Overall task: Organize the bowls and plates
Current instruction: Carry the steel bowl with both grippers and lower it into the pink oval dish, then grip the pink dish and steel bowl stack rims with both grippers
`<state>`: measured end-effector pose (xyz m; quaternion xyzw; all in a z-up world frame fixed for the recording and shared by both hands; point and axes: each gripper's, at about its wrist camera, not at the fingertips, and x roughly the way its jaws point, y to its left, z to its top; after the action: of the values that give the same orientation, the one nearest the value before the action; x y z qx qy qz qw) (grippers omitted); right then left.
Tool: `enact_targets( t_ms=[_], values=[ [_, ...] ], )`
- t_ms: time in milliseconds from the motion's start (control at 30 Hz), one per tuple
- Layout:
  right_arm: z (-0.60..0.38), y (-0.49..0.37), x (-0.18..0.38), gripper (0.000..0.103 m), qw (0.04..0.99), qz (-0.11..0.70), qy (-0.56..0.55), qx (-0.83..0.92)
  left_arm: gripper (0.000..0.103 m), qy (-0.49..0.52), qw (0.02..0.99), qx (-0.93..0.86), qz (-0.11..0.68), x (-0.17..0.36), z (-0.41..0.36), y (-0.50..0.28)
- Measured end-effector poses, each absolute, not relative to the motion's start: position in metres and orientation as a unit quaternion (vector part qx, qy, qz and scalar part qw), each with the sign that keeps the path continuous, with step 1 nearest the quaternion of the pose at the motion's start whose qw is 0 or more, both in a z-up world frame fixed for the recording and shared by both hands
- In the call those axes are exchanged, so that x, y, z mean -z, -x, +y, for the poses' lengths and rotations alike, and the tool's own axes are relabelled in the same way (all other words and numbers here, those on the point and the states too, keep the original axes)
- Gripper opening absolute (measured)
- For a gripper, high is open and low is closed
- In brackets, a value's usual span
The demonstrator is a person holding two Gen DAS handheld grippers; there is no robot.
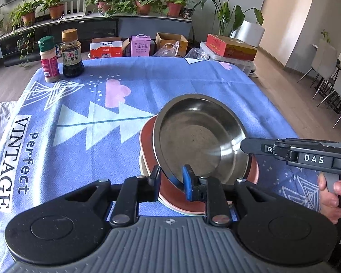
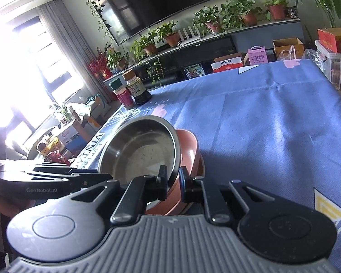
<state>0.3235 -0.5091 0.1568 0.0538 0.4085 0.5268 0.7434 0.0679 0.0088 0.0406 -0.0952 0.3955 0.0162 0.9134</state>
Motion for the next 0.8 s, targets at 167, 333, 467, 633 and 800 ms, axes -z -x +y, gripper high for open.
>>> enact_targets(
  t_ms=[167, 333, 467, 633, 800],
  values=[
    [-0.510, -0.324, -0.157, 0.067, 0.742, 0.411, -0.056, -0.527, 0.025, 0.088, 0.915, -0.025, 0.394, -0.043, 0.008, -0.070],
    [-0.509, -0.324, -0.158, 0.070, 0.742, 0.410, -0.061, -0.527, 0.027, 0.087, 0.917, -0.025, 0.387, -0.048, 0.008, -0.069],
    [-0.508, -0.321, -0.159, 0.076, 0.750, 0.403, -0.051, -0.522, 0.028, 0.086, 0.918, -0.028, 0.385, -0.049, 0.009, -0.069],
    [-0.513, -0.325, -0.160, 0.076, 0.758, 0.397, -0.069, -0.513, 0.039, 0.090, 0.921, -0.037, 0.378, -0.050, 0.012, -0.068],
    [-0.521, -0.336, -0.157, 0.090, 0.762, 0.408, -0.097, -0.493, 0.047, 0.103, 0.921, -0.048, 0.373, -0.049, 0.021, -0.068]
  ],
)
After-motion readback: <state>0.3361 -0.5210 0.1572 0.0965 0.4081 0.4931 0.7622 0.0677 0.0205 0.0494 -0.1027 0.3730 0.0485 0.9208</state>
